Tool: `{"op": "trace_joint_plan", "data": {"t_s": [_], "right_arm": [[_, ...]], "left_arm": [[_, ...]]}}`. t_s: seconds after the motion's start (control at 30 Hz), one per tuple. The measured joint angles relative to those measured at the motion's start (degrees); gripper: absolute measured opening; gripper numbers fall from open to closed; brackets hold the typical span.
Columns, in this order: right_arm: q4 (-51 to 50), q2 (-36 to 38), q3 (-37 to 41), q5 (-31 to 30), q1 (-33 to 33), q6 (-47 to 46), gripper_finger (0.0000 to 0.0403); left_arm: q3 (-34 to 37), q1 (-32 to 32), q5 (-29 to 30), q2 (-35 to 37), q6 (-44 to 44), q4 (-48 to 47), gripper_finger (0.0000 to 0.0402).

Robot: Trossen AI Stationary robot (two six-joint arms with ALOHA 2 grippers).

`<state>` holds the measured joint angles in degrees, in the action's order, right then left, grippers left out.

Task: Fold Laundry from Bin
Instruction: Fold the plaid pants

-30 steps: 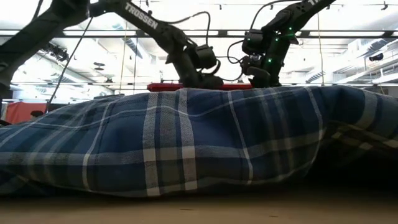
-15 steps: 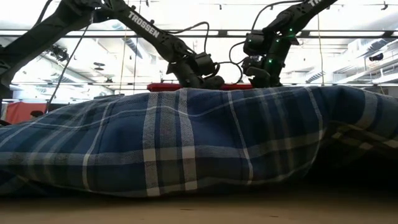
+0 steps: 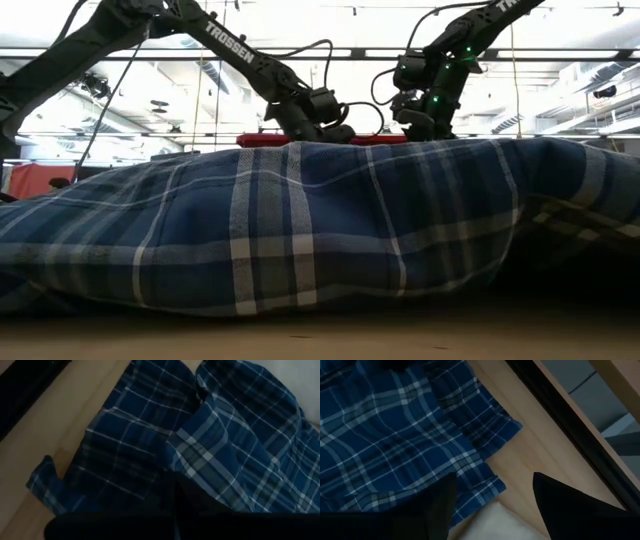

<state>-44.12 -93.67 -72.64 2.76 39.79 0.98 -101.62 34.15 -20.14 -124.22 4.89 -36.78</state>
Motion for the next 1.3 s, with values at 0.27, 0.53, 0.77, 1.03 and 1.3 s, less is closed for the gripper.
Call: {"op": "trace_joint_plan", "data": {"t_s": [0.27, 0.53, 0.77, 1.03, 1.3], "right_arm": [[-2.16, 0.0, 0.0, -0.13, 0.0, 0.06, 0.0245], [-2.14, 0.0, 0.0, -0.11, 0.04, -1.51, 0.0244], [-7.98, 3.17, 0.0, 2.8, -4.19, -5.79, 0.0245], [-6.21, 12.9, 1.79, -3.82, -19.8, -10.66, 0.0244], [6.8, 26.88, 15.22, -6.46, -38.38, -27.3, 0.0244]], "left_arm": [[0.02, 3.35, 3.08, 4.08, -0.81, -3.13, 0.0001], [0.07, 5.36, 5.56, 6.51, -1.27, -6.07, 0.0001], [0.07, 2.17, 2.76, 11.55, -6.74, -13.11, 0.0026], [0.0, -8.94, 9.25, 20.25, -16.03, -22.11, 0.0029], [0.0, -25.39, 8.76, 19.63, -9.89, -28.28, 0.011]]}}
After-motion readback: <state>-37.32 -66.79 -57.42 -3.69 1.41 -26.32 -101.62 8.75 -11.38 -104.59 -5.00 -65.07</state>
